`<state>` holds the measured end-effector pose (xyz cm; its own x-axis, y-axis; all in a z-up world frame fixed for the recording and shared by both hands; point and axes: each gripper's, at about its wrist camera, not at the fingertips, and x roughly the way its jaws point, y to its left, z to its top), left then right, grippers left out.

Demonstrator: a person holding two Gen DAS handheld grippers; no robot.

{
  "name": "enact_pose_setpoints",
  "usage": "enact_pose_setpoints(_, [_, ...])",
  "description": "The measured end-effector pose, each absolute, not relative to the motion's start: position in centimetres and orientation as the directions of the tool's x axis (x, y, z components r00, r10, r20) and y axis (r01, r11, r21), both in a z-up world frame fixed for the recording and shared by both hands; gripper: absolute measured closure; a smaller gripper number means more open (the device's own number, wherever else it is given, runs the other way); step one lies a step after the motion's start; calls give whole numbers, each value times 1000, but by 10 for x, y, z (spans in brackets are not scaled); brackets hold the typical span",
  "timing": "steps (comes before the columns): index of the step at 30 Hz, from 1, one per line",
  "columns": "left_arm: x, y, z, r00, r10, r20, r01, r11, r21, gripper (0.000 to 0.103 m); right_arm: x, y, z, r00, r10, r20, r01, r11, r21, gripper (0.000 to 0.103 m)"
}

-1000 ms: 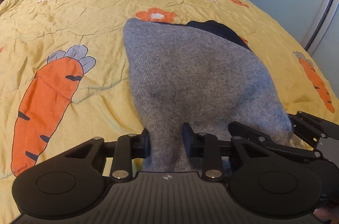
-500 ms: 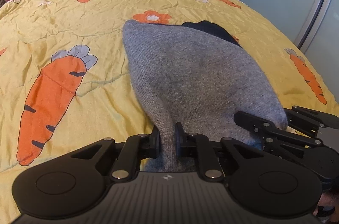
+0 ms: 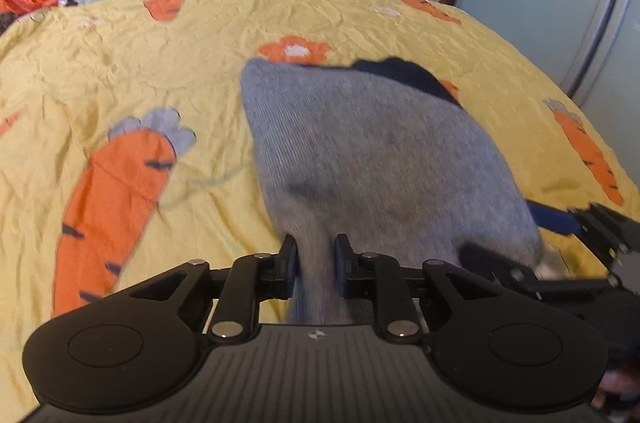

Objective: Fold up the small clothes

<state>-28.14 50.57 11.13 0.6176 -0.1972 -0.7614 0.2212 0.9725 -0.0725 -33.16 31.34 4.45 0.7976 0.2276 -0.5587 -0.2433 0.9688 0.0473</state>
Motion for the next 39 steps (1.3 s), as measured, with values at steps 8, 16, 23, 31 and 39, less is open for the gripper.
enact_pose_setpoints(8, [-210, 489, 117, 593, -241, -768, 231, 965, -125, 50, -298, 312, 43, 774, 213, -596, -232, 972, 46, 7])
enact_pose_setpoints(16, [-207, 500, 103, 575, -255, -778, 242, 961, -135, 7, -288, 309, 34, 769, 178, -614, -179, 982, 61, 0])
enact_pose_setpoints(23, [-250, 545, 123, 648, -269, -713, 214, 962, -169, 7, -300, 320, 48, 814, 99, -573, -135, 991, -20, 0])
enact_pose_setpoints(31, [-279, 586, 126, 680, -210, -703, 174, 977, -123, 7, -298, 323, 57, 797, 125, -590, -147, 989, 11, 0])
enact_pose_setpoints(39, [-283, 565, 106, 668, -256, -699, 164, 966, -198, 7, -288, 325, 43, 783, 161, -601, -150, 986, 69, 0])
